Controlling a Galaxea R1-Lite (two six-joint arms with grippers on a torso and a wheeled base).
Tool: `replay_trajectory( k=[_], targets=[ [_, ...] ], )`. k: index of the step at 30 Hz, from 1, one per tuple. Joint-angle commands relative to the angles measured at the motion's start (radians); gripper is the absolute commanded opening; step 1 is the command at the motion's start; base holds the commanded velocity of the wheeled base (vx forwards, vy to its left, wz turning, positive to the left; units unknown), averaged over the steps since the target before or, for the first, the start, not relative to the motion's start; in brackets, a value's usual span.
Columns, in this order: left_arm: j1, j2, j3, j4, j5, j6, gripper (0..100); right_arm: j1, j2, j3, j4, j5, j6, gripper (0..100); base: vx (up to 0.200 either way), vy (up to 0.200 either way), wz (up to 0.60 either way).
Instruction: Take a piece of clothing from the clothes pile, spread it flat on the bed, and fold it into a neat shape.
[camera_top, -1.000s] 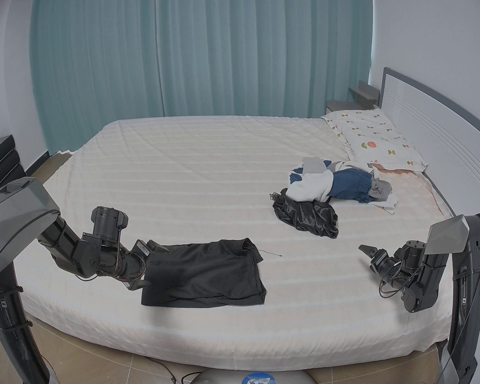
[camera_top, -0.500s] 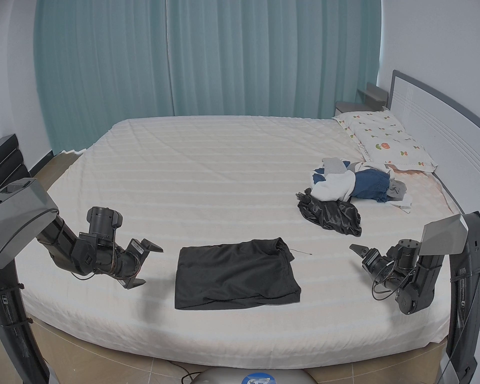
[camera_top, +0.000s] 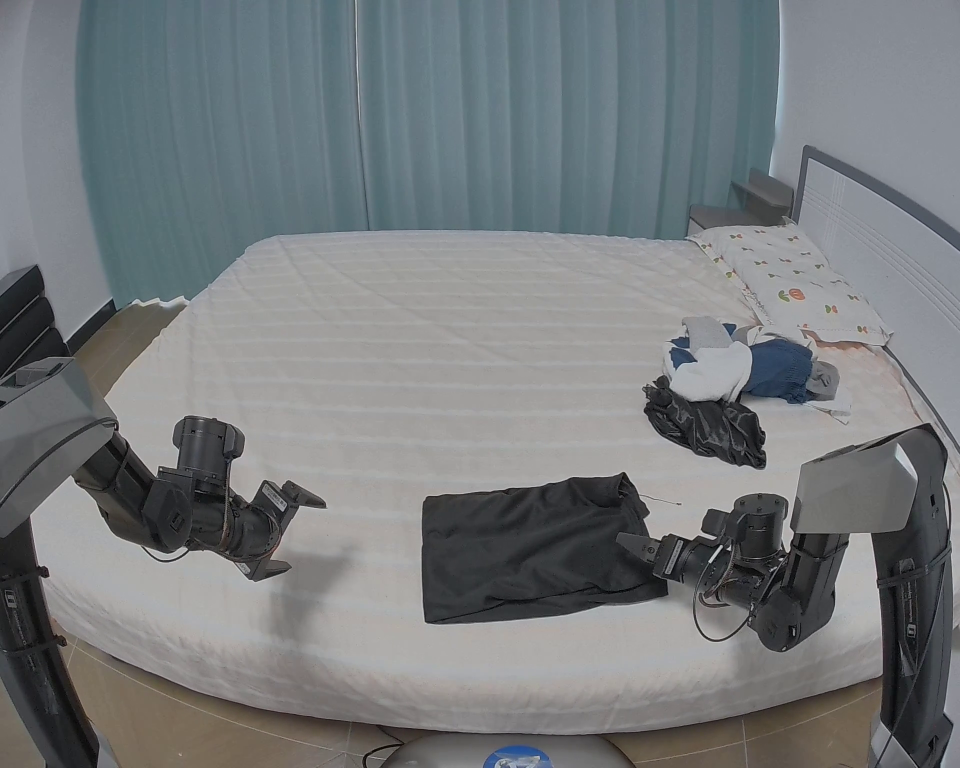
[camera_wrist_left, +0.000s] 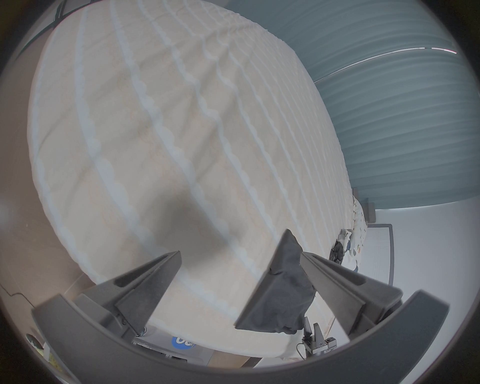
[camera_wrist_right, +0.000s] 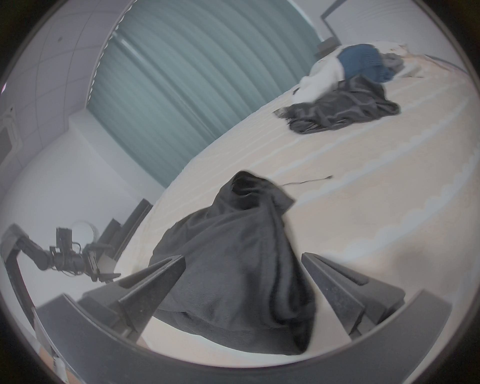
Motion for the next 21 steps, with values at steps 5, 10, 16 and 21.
replay_trajectory(
  k=[5,10,16,21],
  targets=[
    [-0.005,0.003,0.008,0.0,0.005,0.003,100,0.022,0.013,-0.033,0.07,0.002,-0.11,100,0.0,0.0,0.0],
    [-0.006,0.005,0.008,0.0,0.007,0.003,100,0.013,0.003,-0.028,0.073,0.002,-0.135,100,0.0,0.0,0.0],
    [-0.006,0.005,0.009,0.0,0.008,0.004,100,0.0,0.0,-0.005,0.076,0.0,-0.151,100,0.0,0.0,0.0],
    [-0.006,0.005,0.009,0.0,0.008,0.004,100,-0.009,0.002,0.038,0.078,0.0,-0.171,0,0.0,0.0,0.0]
  ],
)
